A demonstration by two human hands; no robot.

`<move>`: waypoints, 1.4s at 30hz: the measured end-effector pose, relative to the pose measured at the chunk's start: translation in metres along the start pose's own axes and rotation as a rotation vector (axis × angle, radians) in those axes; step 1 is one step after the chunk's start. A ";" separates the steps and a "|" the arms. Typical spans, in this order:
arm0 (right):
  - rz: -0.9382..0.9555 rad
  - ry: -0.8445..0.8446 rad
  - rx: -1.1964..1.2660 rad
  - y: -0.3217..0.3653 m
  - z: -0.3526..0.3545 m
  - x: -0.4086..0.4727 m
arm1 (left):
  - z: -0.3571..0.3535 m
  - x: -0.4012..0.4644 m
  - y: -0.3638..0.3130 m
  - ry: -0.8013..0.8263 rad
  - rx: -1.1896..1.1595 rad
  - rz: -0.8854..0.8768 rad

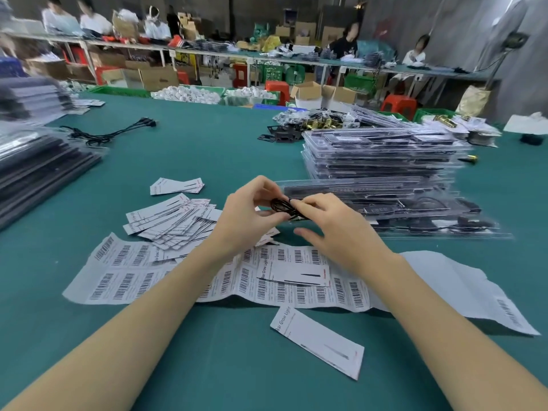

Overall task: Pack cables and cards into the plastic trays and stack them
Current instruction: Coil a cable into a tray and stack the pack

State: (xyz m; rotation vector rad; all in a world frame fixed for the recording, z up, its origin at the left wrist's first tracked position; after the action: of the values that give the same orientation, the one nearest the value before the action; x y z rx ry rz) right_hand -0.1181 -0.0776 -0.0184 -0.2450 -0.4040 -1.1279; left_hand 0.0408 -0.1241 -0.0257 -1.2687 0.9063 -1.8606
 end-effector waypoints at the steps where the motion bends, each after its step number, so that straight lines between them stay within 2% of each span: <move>1: -0.012 -0.029 -0.005 -0.001 0.001 -0.001 | -0.001 0.001 0.000 0.015 -0.004 0.019; 4: -0.023 -0.104 0.005 -0.001 0.002 -0.005 | -0.003 0.005 0.006 0.092 -0.171 0.143; 6: -0.016 -0.096 0.026 -0.001 0.000 -0.005 | 0.002 0.006 0.009 0.080 -0.207 0.196; 9: -0.034 -0.109 0.102 -0.007 0.000 -0.005 | 0.016 0.009 0.006 0.062 0.144 0.065; 10: -0.036 -0.119 0.131 -0.009 0.001 -0.005 | 0.017 0.009 0.004 0.091 0.179 0.030; 15: -0.050 -0.140 0.255 -0.017 0.000 -0.008 | 0.004 0.011 0.002 0.251 0.174 -0.078; 19: -0.004 -0.198 0.174 -0.014 0.002 -0.009 | 0.005 0.022 0.007 0.286 0.203 -0.089; 24: 0.014 -0.288 0.177 -0.014 0.002 -0.015 | 0.000 0.032 0.013 0.460 0.264 -0.067; 26: 0.007 -0.278 0.230 -0.016 0.000 -0.015 | -0.003 0.034 0.010 0.508 0.307 -0.116; 30: -0.006 -0.296 0.287 -0.021 0.002 -0.017 | -0.012 0.033 -0.003 0.591 0.511 -0.358; 37: 0.030 -0.260 0.298 -0.022 0.003 -0.021 | -0.021 0.024 -0.016 0.645 0.786 -0.668; 39: 0.035 -0.272 0.282 -0.022 0.003 -0.022 | -0.022 0.023 -0.017 0.671 0.827 -0.710; 42: 0.079 -0.307 0.222 -0.019 0.006 -0.022 | -0.020 0.026 -0.015 0.654 0.817 -0.662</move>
State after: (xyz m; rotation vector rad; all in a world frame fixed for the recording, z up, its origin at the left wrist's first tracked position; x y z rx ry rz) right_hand -0.1447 -0.0647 -0.0224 -0.2362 -0.7803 -0.9604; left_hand 0.0123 -0.1352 -0.0062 -0.4432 -0.1006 -2.8203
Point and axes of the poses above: each hand's wrist, its own x-axis towards the middle knuckle, its own z-axis out of the back of the hand, y = z × x, the point moved 6 cm from there along x, towards the middle knuckle, and after that the axes turned 6 degrees about -x, right-handed, at the moved point
